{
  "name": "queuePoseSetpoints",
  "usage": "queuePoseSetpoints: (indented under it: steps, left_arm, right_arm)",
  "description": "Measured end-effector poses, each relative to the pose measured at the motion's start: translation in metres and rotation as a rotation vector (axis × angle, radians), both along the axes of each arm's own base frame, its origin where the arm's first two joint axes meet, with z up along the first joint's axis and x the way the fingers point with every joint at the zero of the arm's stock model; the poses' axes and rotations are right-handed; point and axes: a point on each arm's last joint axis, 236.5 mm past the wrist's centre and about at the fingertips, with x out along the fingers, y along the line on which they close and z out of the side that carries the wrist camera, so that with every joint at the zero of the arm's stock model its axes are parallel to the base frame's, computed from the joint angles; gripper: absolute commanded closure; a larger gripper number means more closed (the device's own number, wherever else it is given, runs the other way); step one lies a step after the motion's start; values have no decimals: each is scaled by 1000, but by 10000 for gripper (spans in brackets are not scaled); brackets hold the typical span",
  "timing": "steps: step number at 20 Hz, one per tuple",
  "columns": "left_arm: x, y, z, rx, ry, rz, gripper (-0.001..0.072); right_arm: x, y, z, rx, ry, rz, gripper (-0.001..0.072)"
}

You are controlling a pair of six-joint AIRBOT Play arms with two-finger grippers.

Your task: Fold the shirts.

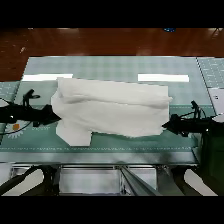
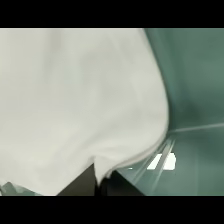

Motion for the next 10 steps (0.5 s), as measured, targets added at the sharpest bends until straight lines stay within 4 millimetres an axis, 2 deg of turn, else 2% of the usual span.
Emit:
queuePoseSetpoints:
  steps: [3, 5, 10]
  left_arm:
    - [32, 4, 30, 7, -102, -16, 687]
    - [57, -1, 43, 19, -164, -40, 687]
    - [132, -9, 54, 42, -246, -57, 688]
  right_arm:
    - [23, -7, 22, -9, -68, 12, 689]
    - [43, -7, 35, -10, -111, 24, 689]
    - [105, -14, 57, -12, -191, 22, 689]
